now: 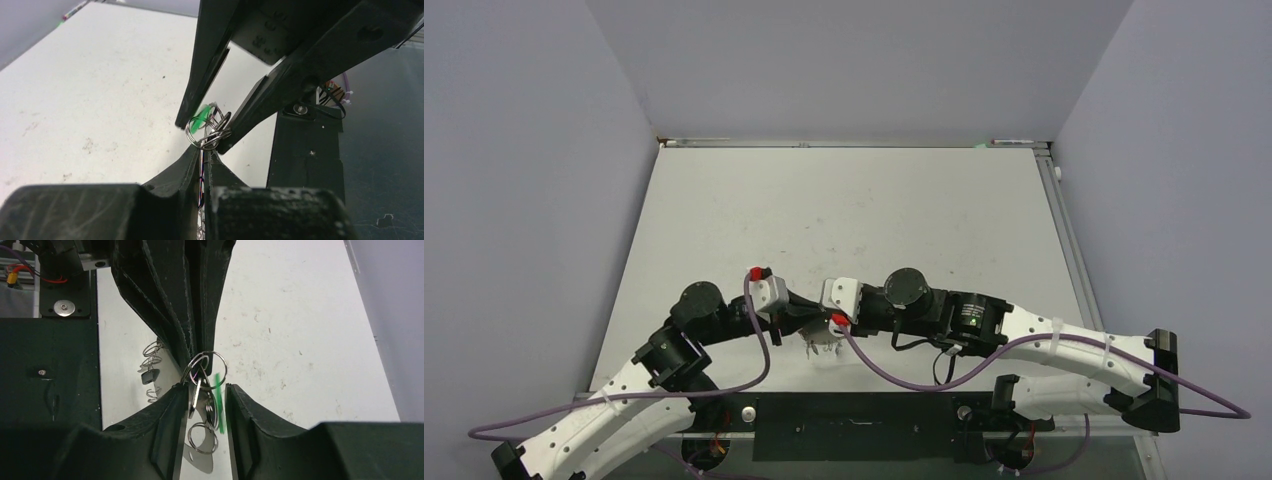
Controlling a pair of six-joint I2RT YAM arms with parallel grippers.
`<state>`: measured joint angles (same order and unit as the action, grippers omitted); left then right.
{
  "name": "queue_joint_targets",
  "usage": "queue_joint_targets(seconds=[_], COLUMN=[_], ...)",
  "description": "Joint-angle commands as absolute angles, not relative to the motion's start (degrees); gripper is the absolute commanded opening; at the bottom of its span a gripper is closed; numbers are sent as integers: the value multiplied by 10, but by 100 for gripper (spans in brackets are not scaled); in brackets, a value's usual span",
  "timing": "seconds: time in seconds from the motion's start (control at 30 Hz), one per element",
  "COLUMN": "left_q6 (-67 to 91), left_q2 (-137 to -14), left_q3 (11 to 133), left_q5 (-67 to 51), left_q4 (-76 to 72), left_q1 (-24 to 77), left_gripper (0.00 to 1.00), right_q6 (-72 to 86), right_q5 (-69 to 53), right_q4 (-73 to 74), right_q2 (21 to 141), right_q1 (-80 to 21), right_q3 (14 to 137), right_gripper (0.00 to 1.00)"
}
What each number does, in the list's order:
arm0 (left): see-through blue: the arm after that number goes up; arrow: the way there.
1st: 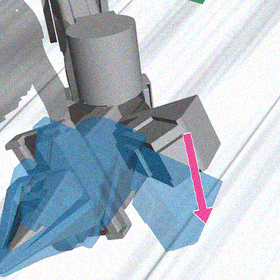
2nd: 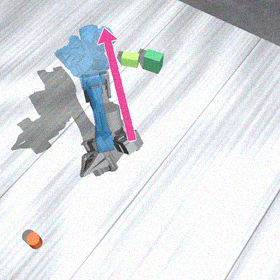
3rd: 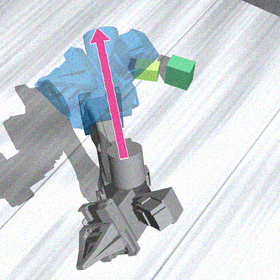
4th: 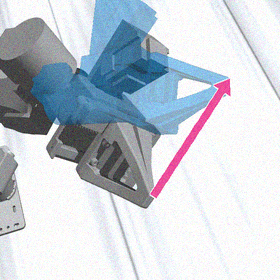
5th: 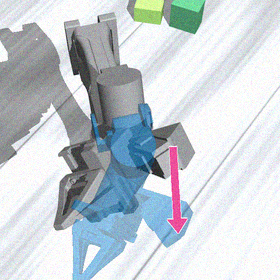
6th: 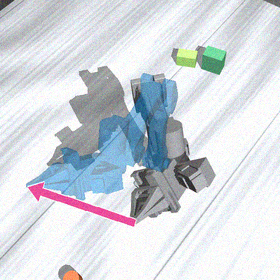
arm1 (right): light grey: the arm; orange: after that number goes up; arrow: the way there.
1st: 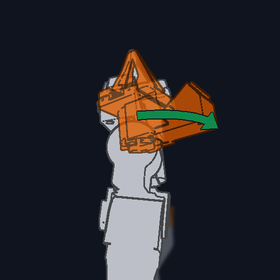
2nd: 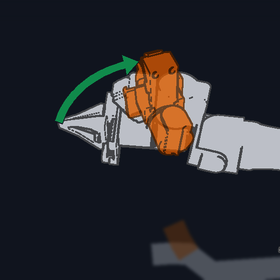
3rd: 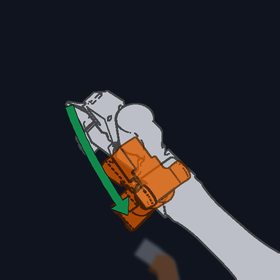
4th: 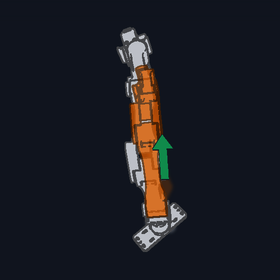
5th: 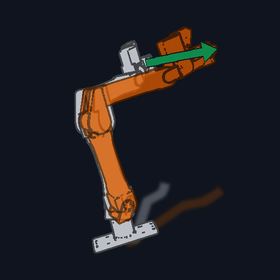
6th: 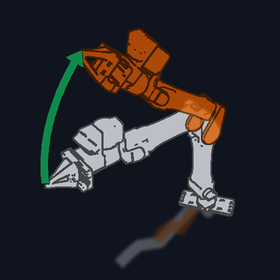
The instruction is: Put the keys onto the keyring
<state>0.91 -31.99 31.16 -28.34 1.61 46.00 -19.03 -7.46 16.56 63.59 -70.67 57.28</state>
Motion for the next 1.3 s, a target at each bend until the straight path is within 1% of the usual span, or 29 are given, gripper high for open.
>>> queue_joint_targets(seconds=[0.0,0.13,0.3,0.37,0.4,0.43,0.47,0.5,0.57,0.67,0.87,0.97,1.1,1.27], left_q6=[-10,-16,-16,-16,-15,-15,-15,-14,-9,-4,20,22,24,23], left_q2=[-331,-334,-332,-331,-331,-332,-332,-332,-330,-328,-328,-328,-327,-324], left_q3=[336,338,337,337,337,338,338,339,339,339,339,339,338,338], left_q5=[-251,-249,-249,-248,-246,-244,-242,-239,-237,-234,-234,-238,-238,-235], left_q4=[42,47,47,48,48,49,50,50,47,39,26,24,23,25], left_q1=[455,455,455,455,455,455,455,455,455,454,447,445,444,443], left_gripper=[0,0,0,0,0,0,0,0,0,0,0,0,0,0], right_q6=[-193,-194,-196,-195,-194,-192,-189,-184,-170,-147,-104,-96,-96,-97], right_q5=[-50,-47,-44,-43,-44,-43,-41,-38,-28,-19,-9,-7,-19,-38], right_q4=[166,171,170,172,173,176,175,173,157,120,36,5,-29,-46], right_q2=[613,612,617,621,622,623,623,621,612,583,536,523,535,564], right_q1=[-714,-716,-716,-716,-716,-716,-717,-717,-718,-718,-719,-719,-719,-719], right_q3=[615,616,612,613,614,615,614,612,599,559,473,445,439,444], right_gripper=[35,35,22,22,25,30,37,42,47,48,43,39,31,26])
